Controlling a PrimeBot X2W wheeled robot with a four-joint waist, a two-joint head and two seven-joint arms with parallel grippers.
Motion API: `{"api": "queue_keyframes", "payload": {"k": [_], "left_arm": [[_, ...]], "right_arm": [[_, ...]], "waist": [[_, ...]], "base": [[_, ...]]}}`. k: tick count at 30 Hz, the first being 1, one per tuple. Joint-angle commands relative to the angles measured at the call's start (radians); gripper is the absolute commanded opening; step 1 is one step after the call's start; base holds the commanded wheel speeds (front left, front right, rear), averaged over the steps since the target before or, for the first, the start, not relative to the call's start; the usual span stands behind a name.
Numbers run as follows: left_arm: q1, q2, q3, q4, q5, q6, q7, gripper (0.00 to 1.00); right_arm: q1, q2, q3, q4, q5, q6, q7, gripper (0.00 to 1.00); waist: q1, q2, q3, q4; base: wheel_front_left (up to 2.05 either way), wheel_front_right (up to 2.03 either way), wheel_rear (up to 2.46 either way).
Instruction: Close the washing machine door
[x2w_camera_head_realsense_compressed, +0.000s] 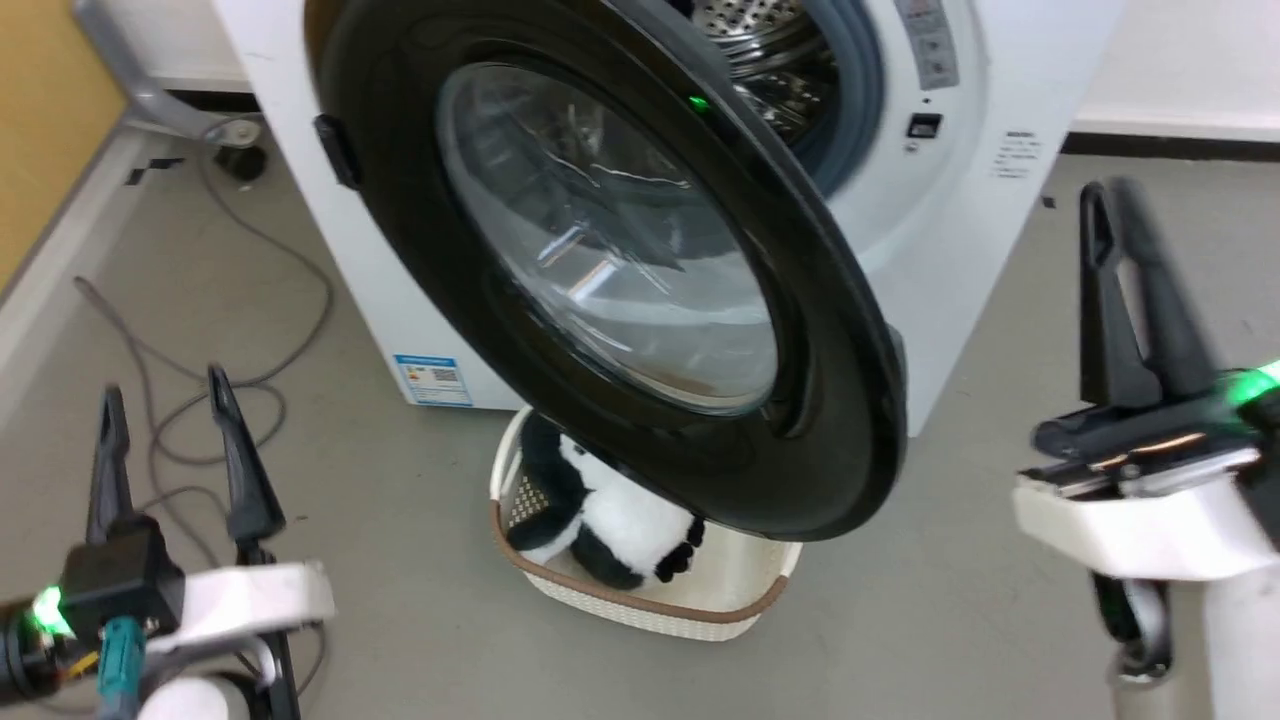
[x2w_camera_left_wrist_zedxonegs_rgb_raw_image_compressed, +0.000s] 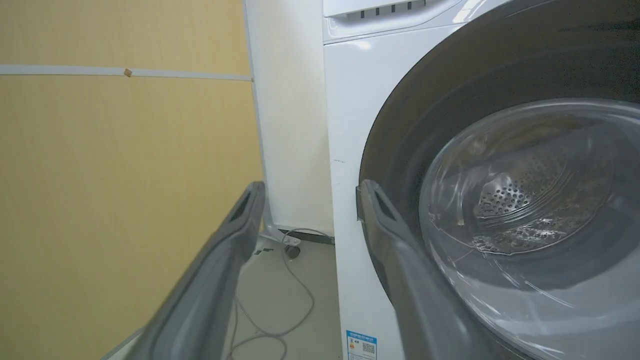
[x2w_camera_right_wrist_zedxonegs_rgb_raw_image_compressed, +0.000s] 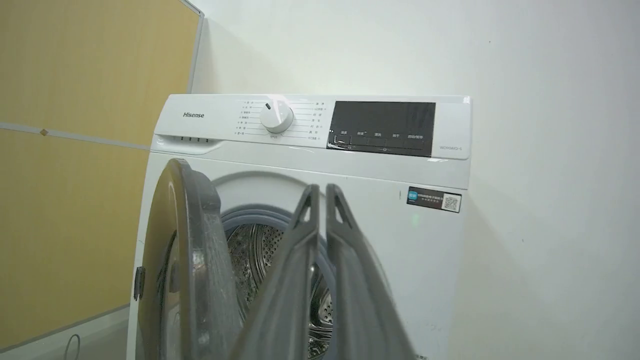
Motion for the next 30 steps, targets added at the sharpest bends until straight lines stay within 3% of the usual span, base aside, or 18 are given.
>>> {"api": "queue_keyframes", "payload": {"k": [1, 8, 16, 21, 30], "left_arm": [[0.019, -0.006, 0.005, -0.004, 0.006, -0.006, -0.005, 1.0], [0.072, -0.055, 0.02, -0.005, 0.0, -0.082, -0.005, 1.0], [0.074, -0.092, 0.04, 0.003, 0.035, -0.146, -0.005, 1.0], [0.073, -0.116, 0.046, 0.001, 0.048, -0.171, -0.005, 1.0], [0.048, -0.14, 0.03, -0.011, 0.091, -0.184, -0.005, 1.0]], "right_arm": [[-0.015, -0.011, 0.021, -0.005, 0.01, 0.001, -0.004, 0.0], [-0.037, -0.15, 0.303, -0.016, 0.1, 0.001, -0.004, 0.0], [-0.018, -0.256, 0.505, 0.066, 0.149, 0.001, -0.004, 0.0], [0.006, -0.305, 0.539, 0.154, 0.158, 0.001, -0.004, 0.0], [0.021, -0.317, 0.433, 0.281, 0.194, 0.001, -0.004, 0.0]], "waist": [[0.0, 0.0, -0.003, 0.01], [0.0, 0.0, 0.007, 0.045], [0.0, 0.0, 0.018, 0.06], [0.0, 0.0, 0.031, 0.053], [0.0, 0.0, 0.079, 0.036]], "base": [[0.0, 0.0, 0.0], [0.0, 0.0, 0.0], [0.0, 0.0, 0.0], [0.0, 0.0, 0.0], [0.0, 0.0, 0.0]]}}
